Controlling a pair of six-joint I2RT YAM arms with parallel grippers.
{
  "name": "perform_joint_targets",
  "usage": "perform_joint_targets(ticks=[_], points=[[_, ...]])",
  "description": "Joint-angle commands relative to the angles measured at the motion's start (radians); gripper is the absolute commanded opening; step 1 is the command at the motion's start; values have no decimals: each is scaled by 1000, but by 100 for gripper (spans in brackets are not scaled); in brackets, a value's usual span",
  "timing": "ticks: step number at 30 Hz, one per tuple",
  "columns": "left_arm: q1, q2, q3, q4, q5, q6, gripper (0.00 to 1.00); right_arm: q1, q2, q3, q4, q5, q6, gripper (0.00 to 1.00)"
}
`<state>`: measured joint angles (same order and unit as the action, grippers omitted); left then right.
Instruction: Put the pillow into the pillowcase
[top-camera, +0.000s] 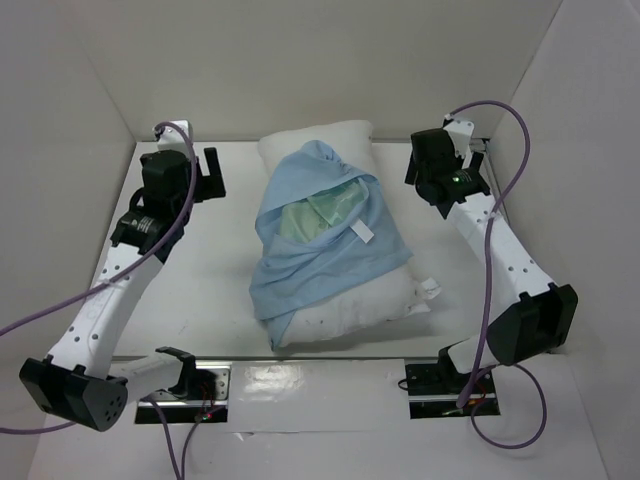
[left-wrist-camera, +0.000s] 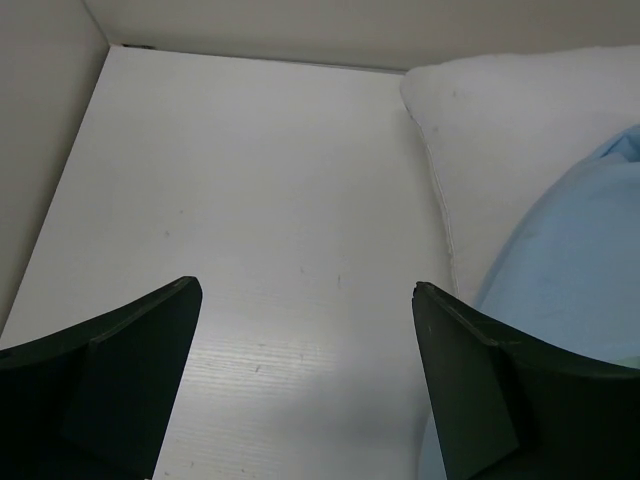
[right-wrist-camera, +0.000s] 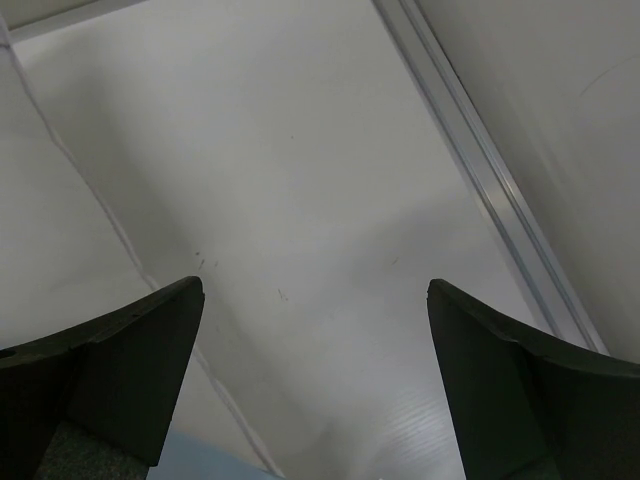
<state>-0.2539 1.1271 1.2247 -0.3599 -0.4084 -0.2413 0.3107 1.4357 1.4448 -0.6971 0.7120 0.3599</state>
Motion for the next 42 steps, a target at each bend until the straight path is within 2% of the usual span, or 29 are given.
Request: perform_joint_targets(ticks=[1,4,6,8,12,14,16,24,28,29,30,31,32,33,34,35,42], points=[[2,0,67,-63,83,-9,100,-5,-44,3,-5,-6,17,100],[-33,-9,56,-39,120,36,100,-5,-55,14,-15,-60,1,100],[-42,-9,47,-17,120,-5,100,-5,-55,35,-25,-161,-24,100],[-42,-9,82,-53,199,-44,100,-5,-55,54,-25,-298,-64,100],[-51,106,185,-158,411,-88,100,13,-34,124,-47,-520,-113,100],[-62,129,185,-159,528,-124,100,65,-25,149,-47,-542,-122,100],[-82,138,156,-159,552,-138,100,105,-24,149,10,-542,-134,100],[-94,243,61,-103,536,-127,100,166,90,195,33,-724,-170,100],[-94,277,16,-57,569,-151,97,176,211,247,9,-685,-179,91],[-94,290,3,-48,580,-151,85,176,230,273,-17,-684,-179,82],[-94,299,-7,-48,580,-161,77,186,247,285,-28,-684,-179,76],[-94,300,-7,-37,597,-161,68,186,261,295,-39,-695,-179,65],[-94,309,-7,-37,597,-161,57,186,285,308,-51,-685,-179,44],[-94,309,13,-37,597,-161,28,198,285,336,-73,-668,-179,18],[-94,309,27,-48,597,-161,9,209,295,351,-73,-654,-179,8],[-85,309,45,-59,597,-161,0,209,295,367,-85,-614,-179,1],[22,215,332,-134,545,-148,0,309,207,572,-76,-516,-199,0]])
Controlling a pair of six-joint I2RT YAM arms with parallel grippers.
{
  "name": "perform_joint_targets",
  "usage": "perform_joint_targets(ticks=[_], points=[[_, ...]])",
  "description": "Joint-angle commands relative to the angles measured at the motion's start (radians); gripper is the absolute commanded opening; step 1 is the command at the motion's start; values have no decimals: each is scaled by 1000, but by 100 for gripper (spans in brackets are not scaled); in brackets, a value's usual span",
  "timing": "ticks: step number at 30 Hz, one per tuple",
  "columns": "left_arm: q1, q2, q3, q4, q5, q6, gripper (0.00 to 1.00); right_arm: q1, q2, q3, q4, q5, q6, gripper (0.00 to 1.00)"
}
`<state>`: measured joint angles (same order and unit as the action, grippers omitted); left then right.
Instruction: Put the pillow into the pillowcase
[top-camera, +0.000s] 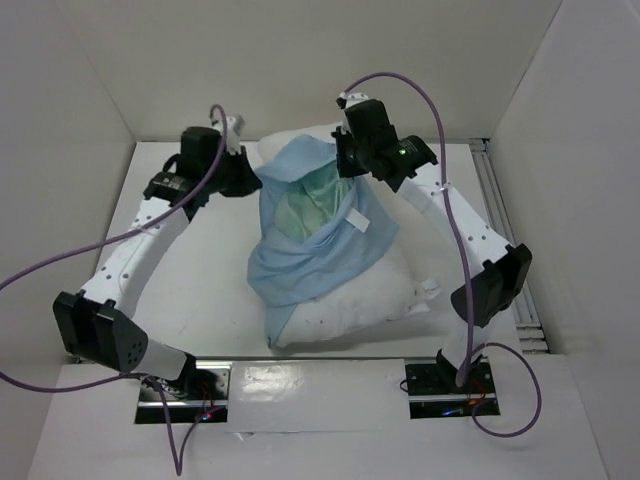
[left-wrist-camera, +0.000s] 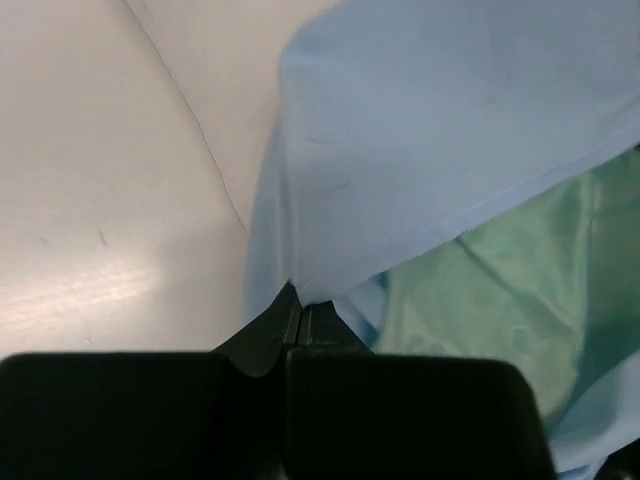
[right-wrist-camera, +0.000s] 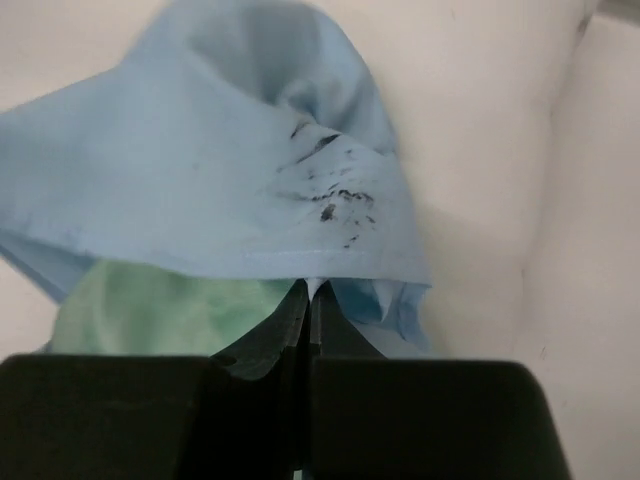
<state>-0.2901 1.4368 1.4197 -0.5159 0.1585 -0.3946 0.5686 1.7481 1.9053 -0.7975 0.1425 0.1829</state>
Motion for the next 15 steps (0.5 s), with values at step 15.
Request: perform_joint_targets(ticks=[15], points=[[236,-331,538,80,-494,-17,0,201,-279,-33,721,-184,-37,0]])
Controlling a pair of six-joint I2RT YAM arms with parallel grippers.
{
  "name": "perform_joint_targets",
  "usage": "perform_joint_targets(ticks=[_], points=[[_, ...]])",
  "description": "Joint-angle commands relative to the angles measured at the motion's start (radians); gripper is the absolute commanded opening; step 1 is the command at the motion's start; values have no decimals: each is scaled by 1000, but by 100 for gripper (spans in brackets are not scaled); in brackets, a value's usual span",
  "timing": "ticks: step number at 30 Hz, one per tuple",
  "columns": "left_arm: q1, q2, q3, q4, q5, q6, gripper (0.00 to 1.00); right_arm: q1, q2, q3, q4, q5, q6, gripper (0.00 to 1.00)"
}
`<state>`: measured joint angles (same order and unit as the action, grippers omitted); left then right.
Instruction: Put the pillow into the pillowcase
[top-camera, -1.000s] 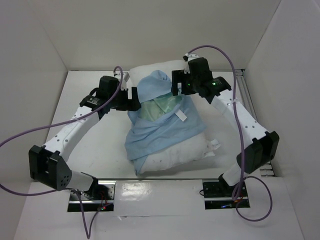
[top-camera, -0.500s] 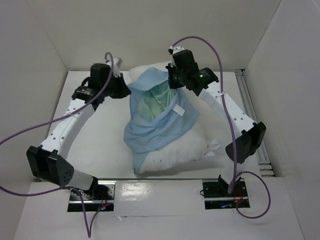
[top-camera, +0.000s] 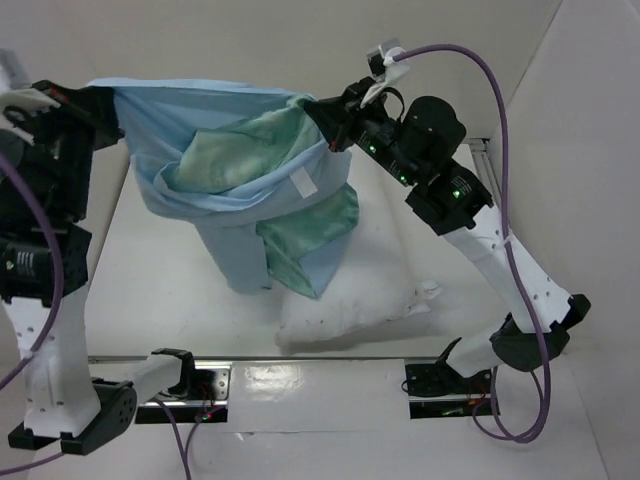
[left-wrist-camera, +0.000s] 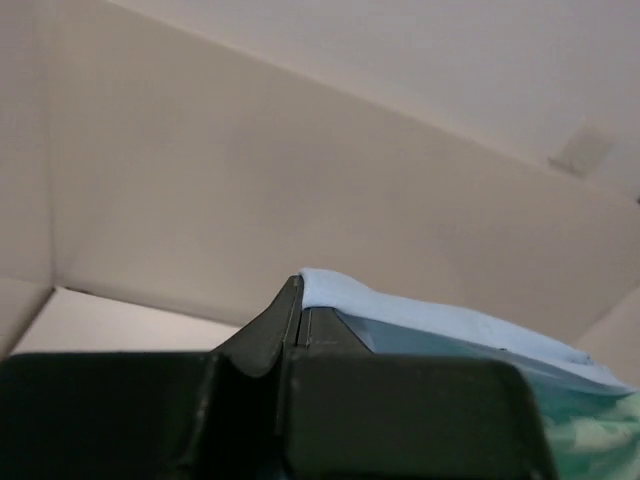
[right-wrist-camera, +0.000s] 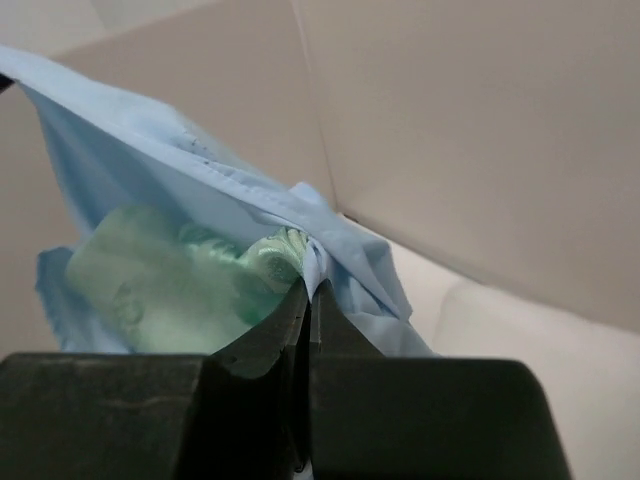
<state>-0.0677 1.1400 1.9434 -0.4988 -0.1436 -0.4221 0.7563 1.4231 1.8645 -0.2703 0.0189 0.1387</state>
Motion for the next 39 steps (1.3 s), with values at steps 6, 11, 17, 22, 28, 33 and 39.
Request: perform_joint_targets(ticks=[6,11,17,22,28,33,39], points=[[14,-9,110,63,-260,91,0,44,220,87,233,-151,38,0],[14,61,120,63,-310,131,0,35,400,234,270,-206,78,0],[14,234,189,-113,-248,120,0,-46,784,779,-82,-301,151,49],[94,259,149,-164,-61,62,0,-110,532,436,-207,-142,142,100],[169,259,37,-162,30,-7,0,-161,329,144,-610,218,101,100],[195,259,-24,-141,76,-38,0,-49,183,-251,-695,294,214,100],[204,259,-70,-106,85,-72,0,-75,146,-579,-580,170,394,96]])
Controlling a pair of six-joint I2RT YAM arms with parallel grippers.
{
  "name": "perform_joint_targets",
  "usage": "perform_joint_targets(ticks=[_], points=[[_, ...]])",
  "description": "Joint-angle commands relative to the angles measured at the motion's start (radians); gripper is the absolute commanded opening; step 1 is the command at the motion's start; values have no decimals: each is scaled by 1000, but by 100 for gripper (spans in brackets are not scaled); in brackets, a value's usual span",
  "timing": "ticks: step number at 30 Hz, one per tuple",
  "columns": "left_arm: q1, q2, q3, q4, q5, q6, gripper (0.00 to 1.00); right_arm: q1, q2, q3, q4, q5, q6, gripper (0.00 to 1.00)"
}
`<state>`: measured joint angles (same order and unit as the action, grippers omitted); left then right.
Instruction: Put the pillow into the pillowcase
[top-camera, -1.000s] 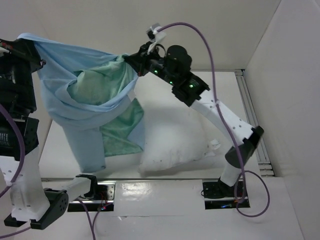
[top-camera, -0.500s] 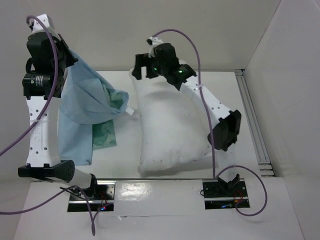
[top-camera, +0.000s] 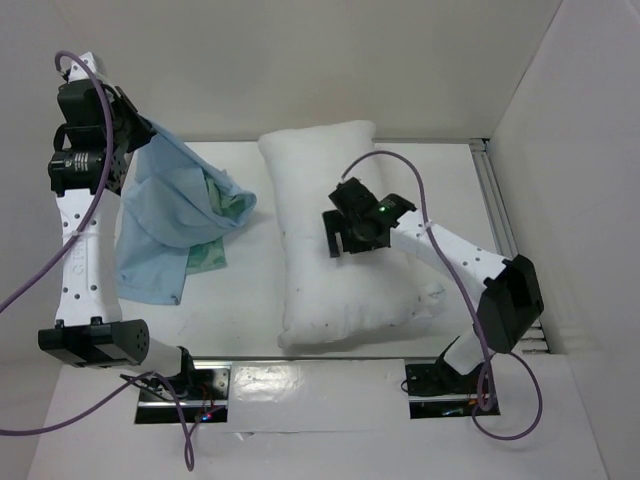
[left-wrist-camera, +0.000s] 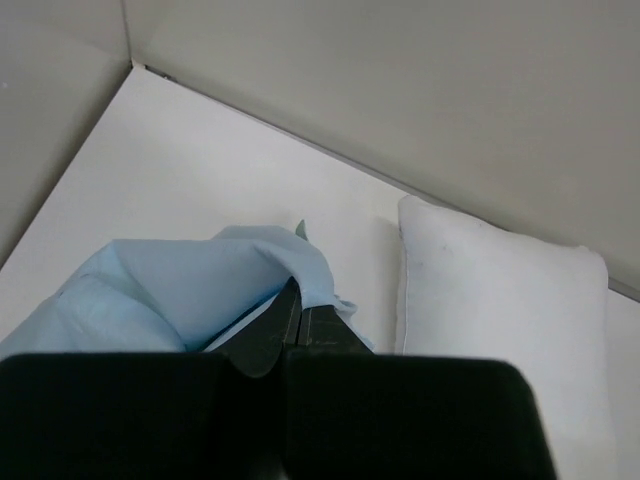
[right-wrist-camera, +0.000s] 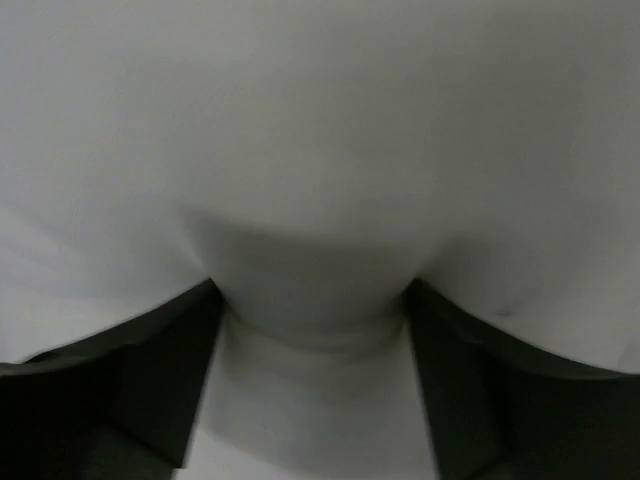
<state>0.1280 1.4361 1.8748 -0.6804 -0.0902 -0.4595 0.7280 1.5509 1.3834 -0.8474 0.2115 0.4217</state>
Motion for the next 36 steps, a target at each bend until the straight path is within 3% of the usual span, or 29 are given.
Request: perform_joint_targets(ticks=[1,2,6,16,17,18,19,20,22,23,26,32,34,36], points=[[9,-48,-14,87,43,-34,0,-85,18,-133,17,-23,111,70],[9,-48,-14,87,52,-34,0,-110,29,-133,-1,3,153,1],[18,-48,-23,87,61,-34,0,-214,-32,-61,-157,351,223,0],[18,-48,-32,105,118,-64,0,-513,-172,52,-239,499,86,0],[18,-39,-32,105,118,-64,0,-513,-172,43,-239,480,69,11],[18,-39,-32,105,127,-64,0,-513,-172,43,-239,465,69,54],[18,-39,-32,105,127,-64,0,-513,-186,43,-228,445,46,69],[18,-39,-32,105,136,-64,0,-513,-205,52,-211,386,36,77],[18,-39,-43,105,136,-64,0,-461,-225,89,-145,301,14,83],[18,-48,-43,105,136,-64,0,-438,-235,98,-110,202,14,83],[18,-60,-43,105,136,-64,0,-307,-233,109,45,91,14,83],[18,-104,3,45,182,-83,0,-40,-45,152,382,-75,-66,87],[30,-137,3,35,239,-96,0,-3,45,152,474,-158,-84,93],[30,-160,-6,35,302,-117,0,8,121,195,568,-225,-93,93]])
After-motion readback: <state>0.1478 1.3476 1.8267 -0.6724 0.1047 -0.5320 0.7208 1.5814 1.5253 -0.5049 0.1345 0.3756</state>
